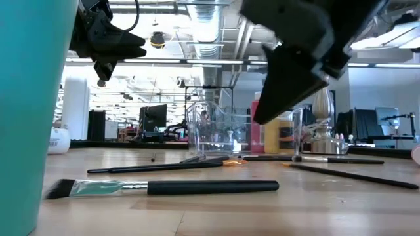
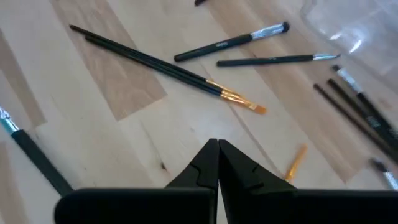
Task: Pick & Place Paint Supplies
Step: Adjust the gold paintbrush on the table
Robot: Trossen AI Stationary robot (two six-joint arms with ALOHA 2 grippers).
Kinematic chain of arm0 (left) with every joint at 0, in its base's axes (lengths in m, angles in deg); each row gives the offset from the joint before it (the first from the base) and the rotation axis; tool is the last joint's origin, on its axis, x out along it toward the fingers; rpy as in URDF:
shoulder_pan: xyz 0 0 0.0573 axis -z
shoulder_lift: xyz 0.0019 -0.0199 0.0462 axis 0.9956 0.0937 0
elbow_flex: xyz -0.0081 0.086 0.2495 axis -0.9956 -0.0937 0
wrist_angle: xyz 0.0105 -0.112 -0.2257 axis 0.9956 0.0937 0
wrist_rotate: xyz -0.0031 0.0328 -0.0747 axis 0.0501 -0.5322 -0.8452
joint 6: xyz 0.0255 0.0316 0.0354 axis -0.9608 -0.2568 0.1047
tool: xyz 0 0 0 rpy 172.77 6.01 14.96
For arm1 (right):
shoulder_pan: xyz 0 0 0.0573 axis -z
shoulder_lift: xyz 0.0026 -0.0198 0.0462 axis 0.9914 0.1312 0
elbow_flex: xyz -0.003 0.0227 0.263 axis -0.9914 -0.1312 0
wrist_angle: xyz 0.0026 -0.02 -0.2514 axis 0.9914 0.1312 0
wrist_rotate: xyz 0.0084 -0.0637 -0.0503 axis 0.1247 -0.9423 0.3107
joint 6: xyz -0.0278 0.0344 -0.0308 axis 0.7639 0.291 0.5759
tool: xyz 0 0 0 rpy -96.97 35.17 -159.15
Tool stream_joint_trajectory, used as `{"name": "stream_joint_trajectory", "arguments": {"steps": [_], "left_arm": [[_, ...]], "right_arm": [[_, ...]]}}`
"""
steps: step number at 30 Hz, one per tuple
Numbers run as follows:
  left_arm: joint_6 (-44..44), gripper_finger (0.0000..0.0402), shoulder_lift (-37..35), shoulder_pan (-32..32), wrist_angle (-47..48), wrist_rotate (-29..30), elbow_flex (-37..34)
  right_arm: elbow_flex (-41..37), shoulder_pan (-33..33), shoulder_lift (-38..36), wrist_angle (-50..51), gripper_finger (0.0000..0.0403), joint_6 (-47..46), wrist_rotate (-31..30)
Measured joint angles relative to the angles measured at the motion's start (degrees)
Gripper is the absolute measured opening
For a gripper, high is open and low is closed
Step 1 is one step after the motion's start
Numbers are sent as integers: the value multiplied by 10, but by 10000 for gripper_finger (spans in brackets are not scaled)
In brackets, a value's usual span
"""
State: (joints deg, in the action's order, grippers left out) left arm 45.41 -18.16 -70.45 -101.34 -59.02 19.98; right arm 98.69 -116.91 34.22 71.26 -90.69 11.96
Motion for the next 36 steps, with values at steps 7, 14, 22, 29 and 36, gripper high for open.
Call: {"name": "stream_joint_trajectory", "arguments": {"steps": [7,14,22,29,36], "left_arm": [[0,1,0,0,0,0,0],[0,1,0,0,0,0,0],[0,1,0,0,0,0,0],[0,1,0,0,0,0,0],[0,1,0,0,0,0,0]], "right_arm": [[1,-6,-17,59,0,-70,-37],[-22,-10,-18,256,0,-293,-11],[-73,-31,-18,270,0,-319,97],[-73,-60,-20,299,0,-370,125],[-82,-47,-21,291,0,-376,157]]}}
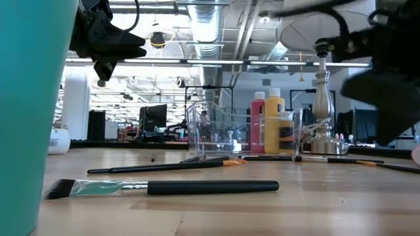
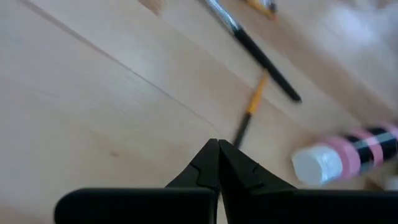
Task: Pick & Place Paint Supplies
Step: Adjust the gold paintbrush on the table
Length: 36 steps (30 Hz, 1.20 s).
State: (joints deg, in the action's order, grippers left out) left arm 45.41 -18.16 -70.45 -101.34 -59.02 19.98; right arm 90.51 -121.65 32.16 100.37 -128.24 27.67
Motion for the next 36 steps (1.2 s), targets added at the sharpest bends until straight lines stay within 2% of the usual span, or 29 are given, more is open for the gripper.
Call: {"name": "stream_joint_trajectory", "arguments": {"steps": [5,15,23,28,36], "left_arm": [[0,1,0,0,0,0,0],[-8,1,0,0,0,0,0],[-8,1,0,0,0,0,0],[-7,1,0,0,0,0,0],[-7,1,0,0,0,0,0]], "right_arm": [[-17,7,0,-8,0,-21,43],[-37,11,0,-15,0,-36,45],[-37,2,0,-25,0,-33,86],[-37,-2,0,4,0,-55,87],[-54,6,0,-2,0,-55,86]]}}
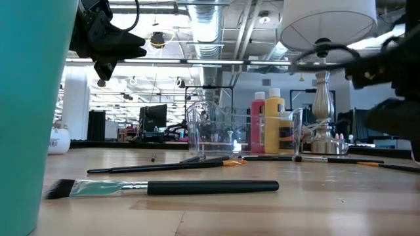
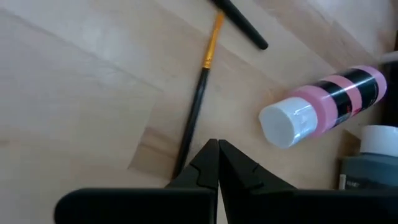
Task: Pick & Place Paint Supplies
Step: Adjust the gold paintbrush on the table
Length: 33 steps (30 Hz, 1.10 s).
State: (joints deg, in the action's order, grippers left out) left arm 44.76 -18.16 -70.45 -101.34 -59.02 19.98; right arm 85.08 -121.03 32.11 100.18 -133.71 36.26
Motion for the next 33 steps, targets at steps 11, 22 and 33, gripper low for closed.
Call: {"name": "stream_joint_trajectory", "arguments": {"steps": [11,22,33], "left_arm": [[0,1,0,0,0,0,0],[-2,1,0,0,0,5,0],[-3,1,0,0,0,5,0]], "right_arm": [[-28,7,0,-41,0,27,-28],[14,9,2,-107,0,123,-126],[113,-28,2,-74,0,240,-152]]}}
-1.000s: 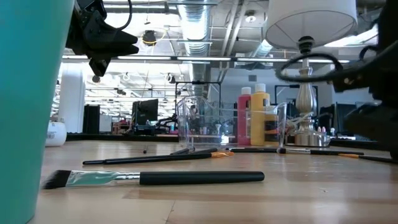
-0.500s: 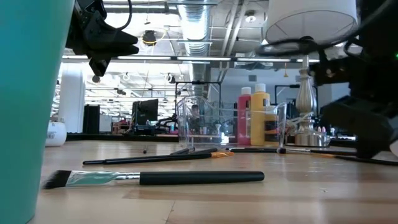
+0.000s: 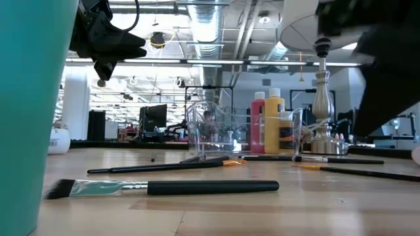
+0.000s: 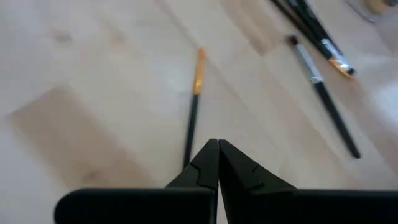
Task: Pick & Place Paint Supplies
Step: Adjust the gold paintbrush on the table
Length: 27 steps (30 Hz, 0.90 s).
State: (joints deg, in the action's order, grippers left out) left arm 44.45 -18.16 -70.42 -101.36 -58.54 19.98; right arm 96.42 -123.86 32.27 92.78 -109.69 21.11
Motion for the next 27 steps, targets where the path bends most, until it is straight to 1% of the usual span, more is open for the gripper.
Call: {"name": "stream_joint_trajectory", "arguments": {"steps": [2,3,6,8,10,15,17,22,27], "left_arm": [[0,1,0,0,0,0,0],[0,1,0,0,0,0,0],[0,1,0,0,0,0,0],[0,1,0,0,0,0,0],[0,1,0,0,0,0,0],[0,1,0,0,0,0,0],[0,1,0,0,-1,0,0],[0,1,0,0,-1,0,0],[-1,1,0,0,-1,3,0]], "right_arm": [[15,-10,0,-13,0,26,22],[18,-13,0,-28,0,46,44],[18,-22,0,-96,0,111,109],[17,-29,0,-151,0,154,134],[10,-33,0,-190,0,175,138],[-8,-30,-2,-173,0,154,139],[-30,-26,-1,-184,0,147,149],[-71,-24,-8,-225,0,143,149],[-90,-24,-12,-237,0,129,145]]}}
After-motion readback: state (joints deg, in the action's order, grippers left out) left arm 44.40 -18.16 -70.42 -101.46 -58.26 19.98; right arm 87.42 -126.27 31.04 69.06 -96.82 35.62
